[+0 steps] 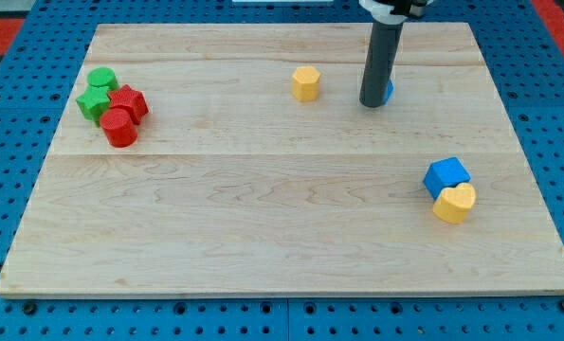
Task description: Place a blue cube to the bottom of the blue triangle
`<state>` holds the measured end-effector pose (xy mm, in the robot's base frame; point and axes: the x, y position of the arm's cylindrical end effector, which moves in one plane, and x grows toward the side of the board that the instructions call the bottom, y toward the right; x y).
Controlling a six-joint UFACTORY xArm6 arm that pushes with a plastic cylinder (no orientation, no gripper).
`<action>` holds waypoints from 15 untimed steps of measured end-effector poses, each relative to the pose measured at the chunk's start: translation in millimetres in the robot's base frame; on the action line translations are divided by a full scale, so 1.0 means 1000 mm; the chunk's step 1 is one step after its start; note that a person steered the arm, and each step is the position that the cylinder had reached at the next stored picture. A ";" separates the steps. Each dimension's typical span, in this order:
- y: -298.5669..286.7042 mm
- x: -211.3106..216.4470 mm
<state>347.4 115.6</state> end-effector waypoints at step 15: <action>-0.004 0.029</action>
<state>376.4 111.6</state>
